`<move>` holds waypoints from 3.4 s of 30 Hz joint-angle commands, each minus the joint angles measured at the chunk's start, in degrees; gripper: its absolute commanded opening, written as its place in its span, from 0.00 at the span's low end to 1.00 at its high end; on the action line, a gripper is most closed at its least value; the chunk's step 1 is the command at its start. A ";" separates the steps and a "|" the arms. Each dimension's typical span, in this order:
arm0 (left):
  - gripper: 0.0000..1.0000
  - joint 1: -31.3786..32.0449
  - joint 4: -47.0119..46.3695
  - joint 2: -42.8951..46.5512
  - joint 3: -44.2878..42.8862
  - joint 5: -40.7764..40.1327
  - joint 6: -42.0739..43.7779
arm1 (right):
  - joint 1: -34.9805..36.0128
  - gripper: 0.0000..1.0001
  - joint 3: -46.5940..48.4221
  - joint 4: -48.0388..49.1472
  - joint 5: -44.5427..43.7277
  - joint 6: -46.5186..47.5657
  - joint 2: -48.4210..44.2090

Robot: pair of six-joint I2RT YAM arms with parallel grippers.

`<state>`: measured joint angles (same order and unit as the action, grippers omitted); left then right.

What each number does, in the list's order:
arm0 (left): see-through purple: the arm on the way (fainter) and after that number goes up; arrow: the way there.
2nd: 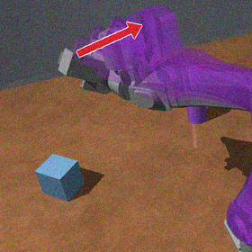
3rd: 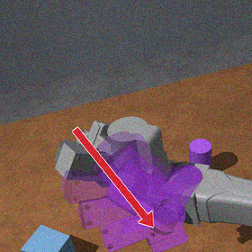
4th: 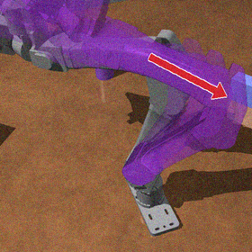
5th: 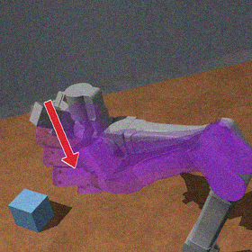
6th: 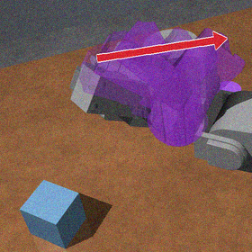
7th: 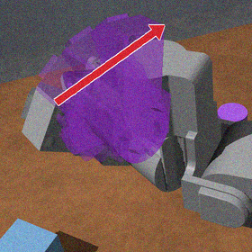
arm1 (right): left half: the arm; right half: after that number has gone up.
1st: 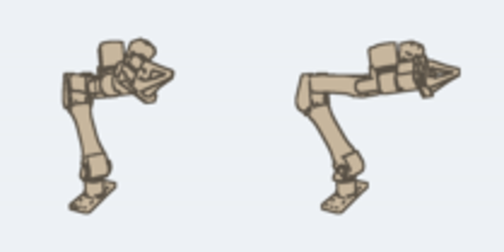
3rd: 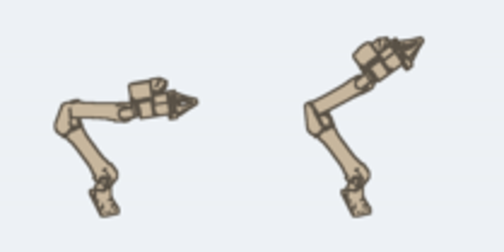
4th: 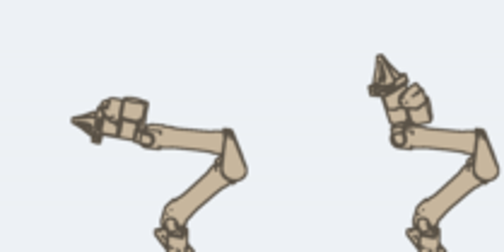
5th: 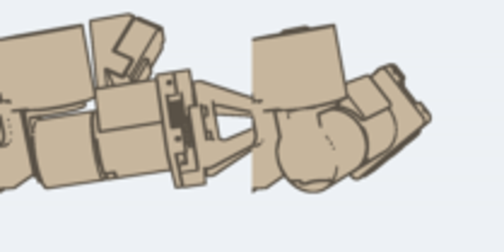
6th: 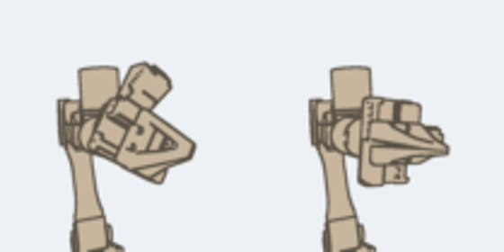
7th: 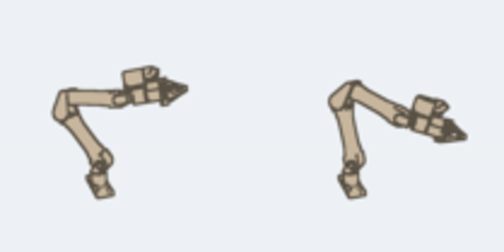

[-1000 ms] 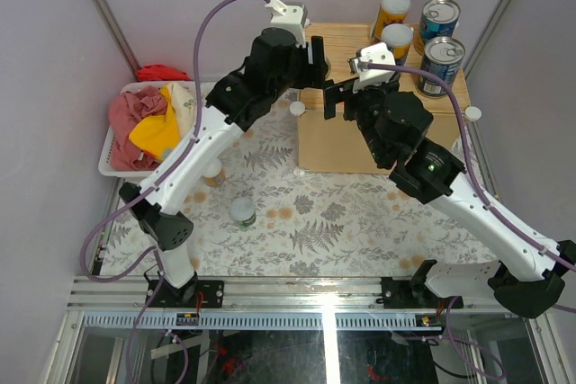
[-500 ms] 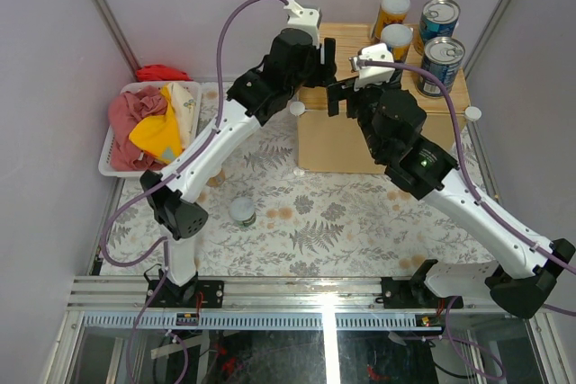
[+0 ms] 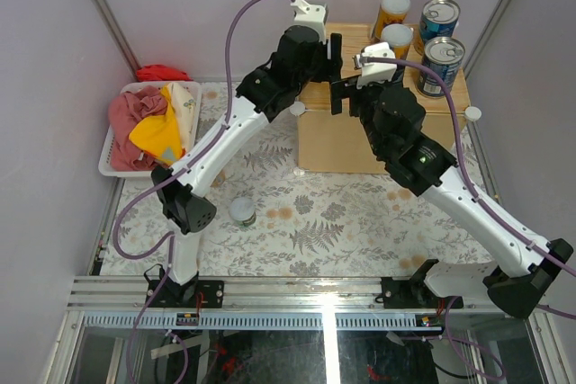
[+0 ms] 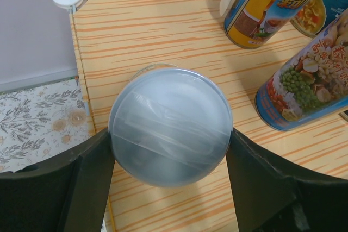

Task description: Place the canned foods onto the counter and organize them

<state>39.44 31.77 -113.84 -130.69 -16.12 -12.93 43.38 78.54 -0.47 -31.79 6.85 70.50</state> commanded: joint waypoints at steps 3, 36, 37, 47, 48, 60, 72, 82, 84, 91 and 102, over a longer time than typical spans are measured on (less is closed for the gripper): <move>0.70 0.29 -10.33 -1.06 -4.90 -2.25 1.26 | -1.66 0.95 0.51 3.37 2.30 -0.92 0.93; 0.79 0.26 -18.80 22.85 28.66 -16.73 -7.81 | -8.25 0.96 4.97 5.78 7.94 -6.04 12.29; 0.78 0.28 -19.27 24.49 31.04 -17.34 -8.15 | -8.49 0.96 5.87 5.87 7.94 -6.22 13.11; 0.55 0.44 -20.08 35.09 47.69 -13.90 -12.59 | -9.87 0.96 12.14 6.19 5.63 -8.54 20.68; 0.52 0.54 -20.04 35.62 48.58 -13.20 -12.64 | -9.96 0.96 12.69 6.30 5.42 -8.73 21.36; 0.44 1.17 -20.16 39.06 55.00 -9.94 -13.38 | -12.41 0.82 21.01 5.58 2.64 -8.79 30.39; 0.44 1.37 -19.89 39.51 55.89 -8.53 -13.40 | -15.62 0.64 31.08 6.47 6.73 -6.99 38.63; 0.43 1.86 -18.45 40.68 56.47 -8.51 -14.21 | -18.79 0.64 41.66 5.31 11.10 -8.67 45.94; 0.43 2.06 -18.15 40.91 56.57 -8.75 -14.31 | -18.95 0.64 43.13 5.46 12.23 -8.82 46.94; 0.42 2.55 -17.38 41.69 56.85 -9.22 -14.88 | -19.03 0.65 47.52 4.35 14.86 -9.62 50.07; 0.50 3.19 -16.16 42.18 56.91 -9.93 -15.57 | -18.78 0.92 47.97 2.48 14.70 -8.86 50.74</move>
<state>42.09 16.32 -72.75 -73.97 -24.53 -27.64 24.36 123.81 0.78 -18.50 -1.91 121.51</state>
